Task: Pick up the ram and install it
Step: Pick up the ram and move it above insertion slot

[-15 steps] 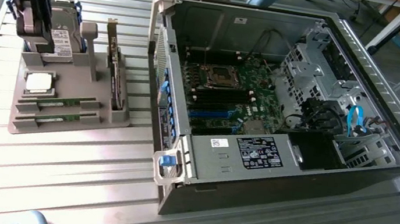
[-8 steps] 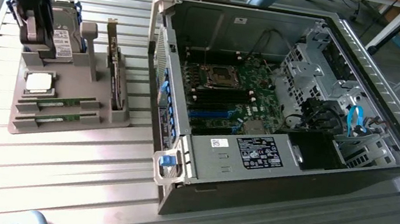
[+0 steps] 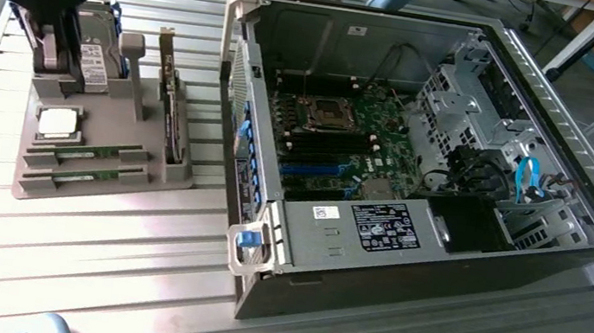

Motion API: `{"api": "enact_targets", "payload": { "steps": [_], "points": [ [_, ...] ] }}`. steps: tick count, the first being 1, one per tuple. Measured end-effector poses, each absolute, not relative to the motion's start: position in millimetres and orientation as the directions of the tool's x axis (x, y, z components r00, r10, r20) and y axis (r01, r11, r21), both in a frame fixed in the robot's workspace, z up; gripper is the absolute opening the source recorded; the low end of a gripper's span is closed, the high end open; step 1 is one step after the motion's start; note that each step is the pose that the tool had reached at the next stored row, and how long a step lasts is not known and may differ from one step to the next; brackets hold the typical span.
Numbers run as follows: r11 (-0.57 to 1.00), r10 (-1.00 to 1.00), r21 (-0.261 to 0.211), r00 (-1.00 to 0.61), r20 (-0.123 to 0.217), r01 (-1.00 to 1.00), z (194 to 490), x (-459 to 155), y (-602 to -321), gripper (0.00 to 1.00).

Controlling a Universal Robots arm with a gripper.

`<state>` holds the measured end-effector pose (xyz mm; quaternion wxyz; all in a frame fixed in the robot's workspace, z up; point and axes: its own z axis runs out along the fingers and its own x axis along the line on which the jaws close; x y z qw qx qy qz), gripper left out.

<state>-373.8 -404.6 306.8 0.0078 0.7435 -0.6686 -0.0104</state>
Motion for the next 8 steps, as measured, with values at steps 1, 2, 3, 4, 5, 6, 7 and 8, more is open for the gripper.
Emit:
{"api": "enact_targets", "payload": {
  "steps": [1, 2, 3, 4, 5, 6, 7, 8],
  "points": [
    [-0.106, -0.994, 0.026, 0.106, -0.005, -0.994, 305.6, -373.8, -404.6, 0.11],
    [-0.106, -0.994, 0.026, 0.106, -0.005, -0.994, 304.4, -373.8, -404.6, 0.11],
    [-0.106, -0.994, 0.026, 0.106, -0.005, -0.994, 303.1, -373.8, -404.6, 0.11],
    [-0.106, -0.994, 0.026, 0.106, -0.005, -0.994, 301.5, -373.8, -404.6, 0.11],
    [-0.106, -0.994, 0.026, 0.106, -0.005, -0.994, 300.4, -373.8, -404.6, 0.11],
    [-0.106, -0.994, 0.026, 0.106, -0.005, -0.994, 298.9, -373.8, -404.6, 0.11],
    [-0.106, -0.994, 0.026, 0.106, -0.005, -0.994, 297.8, -373.8, -404.6, 0.11],
    [-0.106, -0.994, 0.026, 0.106, -0.005, -0.994, 296.7, -373.8, -404.6, 0.11]
  ]
}}
